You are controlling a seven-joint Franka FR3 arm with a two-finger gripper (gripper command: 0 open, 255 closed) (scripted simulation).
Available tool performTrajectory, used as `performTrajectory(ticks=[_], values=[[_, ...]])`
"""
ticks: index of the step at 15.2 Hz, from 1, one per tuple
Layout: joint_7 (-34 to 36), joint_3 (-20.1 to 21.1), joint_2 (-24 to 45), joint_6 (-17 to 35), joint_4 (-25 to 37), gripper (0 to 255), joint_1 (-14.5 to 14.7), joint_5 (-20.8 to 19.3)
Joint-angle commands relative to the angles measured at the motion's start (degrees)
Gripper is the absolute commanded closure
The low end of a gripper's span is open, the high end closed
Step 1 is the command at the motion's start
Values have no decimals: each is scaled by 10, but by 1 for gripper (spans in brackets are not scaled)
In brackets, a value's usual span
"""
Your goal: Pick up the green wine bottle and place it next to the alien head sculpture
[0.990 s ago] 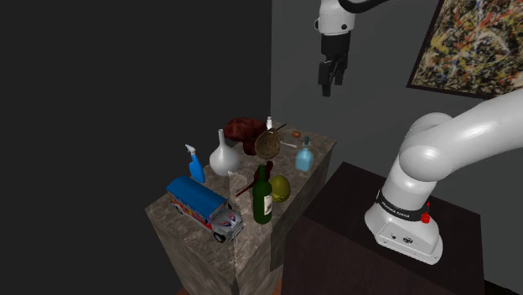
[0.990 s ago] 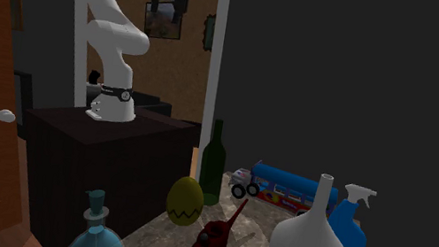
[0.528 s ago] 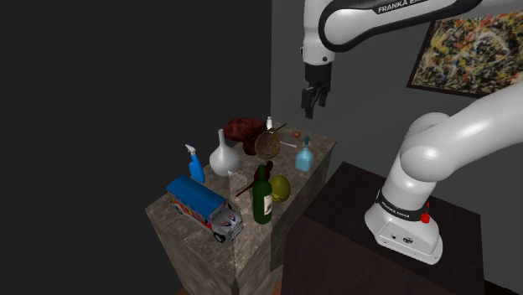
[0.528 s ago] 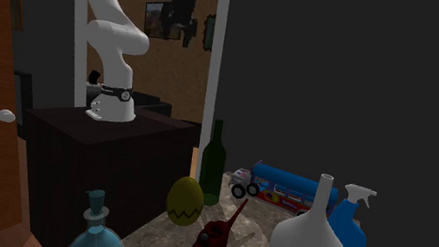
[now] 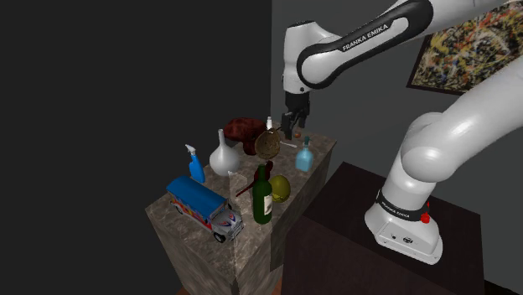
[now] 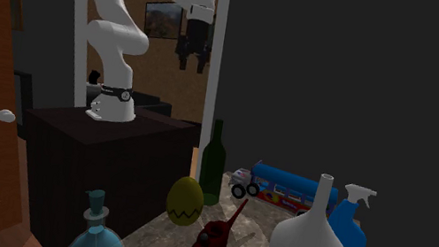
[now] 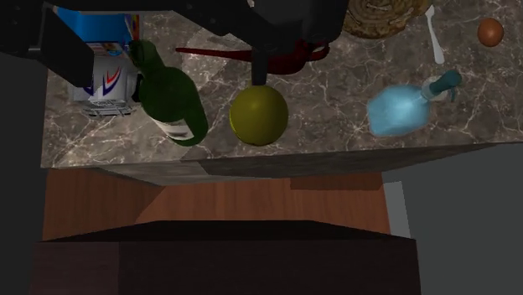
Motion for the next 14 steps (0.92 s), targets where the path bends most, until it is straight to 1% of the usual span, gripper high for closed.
performTrajectory(ticks=[1,6,10,13,14], values=[[8,6,39,54,-7,0,3,4],[32,24,149,172,1,0,9,8],[57,38,245,257,25,0,11,-1],[81,44,319,312,53,0,14,-19],[82,44,321,314,54,0,15,-20]])
